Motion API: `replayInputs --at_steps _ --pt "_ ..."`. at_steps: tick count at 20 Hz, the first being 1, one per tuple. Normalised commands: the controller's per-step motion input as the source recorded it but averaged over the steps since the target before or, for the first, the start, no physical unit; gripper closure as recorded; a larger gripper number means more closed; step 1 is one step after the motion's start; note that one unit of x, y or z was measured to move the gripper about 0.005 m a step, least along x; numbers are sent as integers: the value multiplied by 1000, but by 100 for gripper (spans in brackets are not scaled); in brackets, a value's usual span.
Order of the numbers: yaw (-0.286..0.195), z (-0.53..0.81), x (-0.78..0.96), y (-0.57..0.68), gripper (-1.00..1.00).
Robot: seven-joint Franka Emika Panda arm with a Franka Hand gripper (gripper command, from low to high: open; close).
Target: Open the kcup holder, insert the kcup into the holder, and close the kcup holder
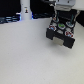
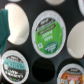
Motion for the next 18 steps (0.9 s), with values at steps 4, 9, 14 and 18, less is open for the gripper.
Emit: replayInputs --at_steps 4,9,14,18 --pt "-1 211 742 -488 -100" --pt "0 143 785 -410 -100" --pt "-6 13 825 -302 -100" --pt "-5 -15 780 -146 -100"
